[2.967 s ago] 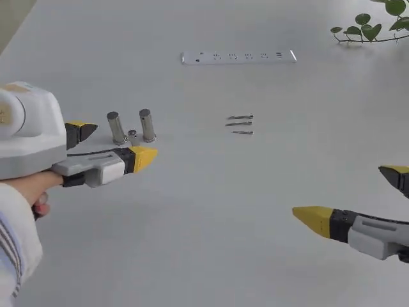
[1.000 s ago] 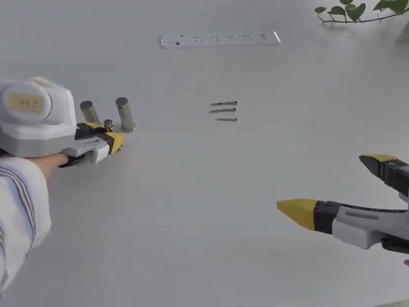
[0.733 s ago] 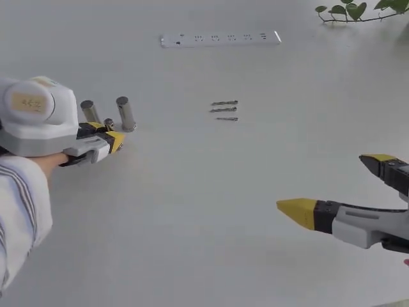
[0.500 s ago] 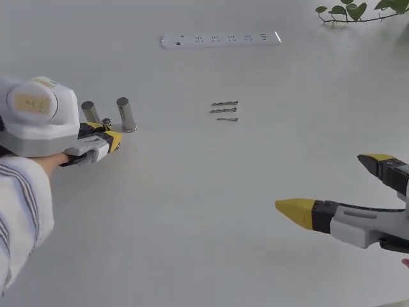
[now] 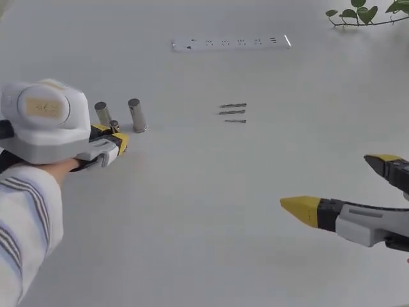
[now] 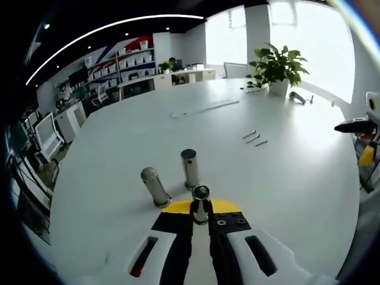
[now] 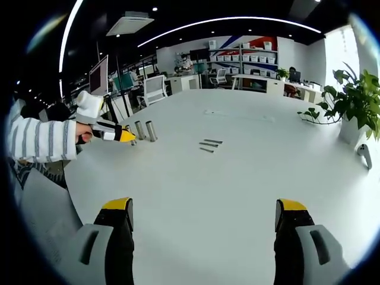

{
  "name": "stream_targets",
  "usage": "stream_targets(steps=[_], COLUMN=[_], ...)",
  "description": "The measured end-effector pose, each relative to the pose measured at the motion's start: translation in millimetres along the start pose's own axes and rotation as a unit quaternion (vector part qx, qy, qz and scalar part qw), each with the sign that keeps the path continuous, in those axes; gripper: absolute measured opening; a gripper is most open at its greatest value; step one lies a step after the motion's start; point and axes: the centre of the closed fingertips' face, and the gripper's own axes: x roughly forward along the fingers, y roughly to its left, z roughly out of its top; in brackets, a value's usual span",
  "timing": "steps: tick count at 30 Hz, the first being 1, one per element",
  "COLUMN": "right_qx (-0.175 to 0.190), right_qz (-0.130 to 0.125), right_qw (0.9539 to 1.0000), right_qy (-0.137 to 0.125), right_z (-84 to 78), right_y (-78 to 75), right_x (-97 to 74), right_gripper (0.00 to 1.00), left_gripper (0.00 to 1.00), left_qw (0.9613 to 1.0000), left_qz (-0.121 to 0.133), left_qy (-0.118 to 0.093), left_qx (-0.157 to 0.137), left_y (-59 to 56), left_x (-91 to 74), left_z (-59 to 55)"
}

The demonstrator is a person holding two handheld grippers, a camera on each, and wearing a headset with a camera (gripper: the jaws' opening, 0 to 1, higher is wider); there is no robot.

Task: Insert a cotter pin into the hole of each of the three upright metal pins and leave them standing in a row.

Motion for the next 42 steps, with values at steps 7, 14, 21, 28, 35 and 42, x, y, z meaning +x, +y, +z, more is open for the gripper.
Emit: stream_targets(steps=[7, 14, 21, 28, 35, 42], right_qx=[-0.01, -0.017, -0.02, -0.023, -0.028, -0.029], right_qz=[0.016, 0.026, 0.032, 0.037, 0.039, 0.042], right_qw=[0.9998, 0.9995, 0.9993, 0.999, 0.9989, 0.9987], right_qy=[0.0, -0.002, -0.003, -0.003, -0.001, 0.0], right_z=[2.3, 5.8, 6.4, 5.9, 4.9, 4.1], right_y=[7.0, 9.6, 12.0, 14.8, 14.3, 13.5], right_x=[2.7, 5.7, 7.4, 7.2, 5.6, 4.7], right_gripper=[0.99, 0.98, 0.98, 0.98, 0.98, 0.98], left_gripper=[0.05, 0.05, 0.05, 0.05, 0.05, 0.05], left_qw=[0.9999, 0.9985, 0.9965, 0.9964, 0.9933, 0.9905], left_qz=[0.008, 0.03, 0.05, 0.063, 0.076, 0.098], left_qy=[0.0, 0.007, 0.004, 0.008, 0.006, 0.012], left_qx=[-0.013, -0.046, -0.067, -0.056, -0.086, -0.096], left_y=[-15.5, -22.0, -23.0, -27.2, -24.9, -20.5], left_x=[-8.0, -17.5, -29.8, -35.7, -38.9, -42.1], left_z=[-7.2, -18.1, -26.0, -34.2, -41.9, -51.6])
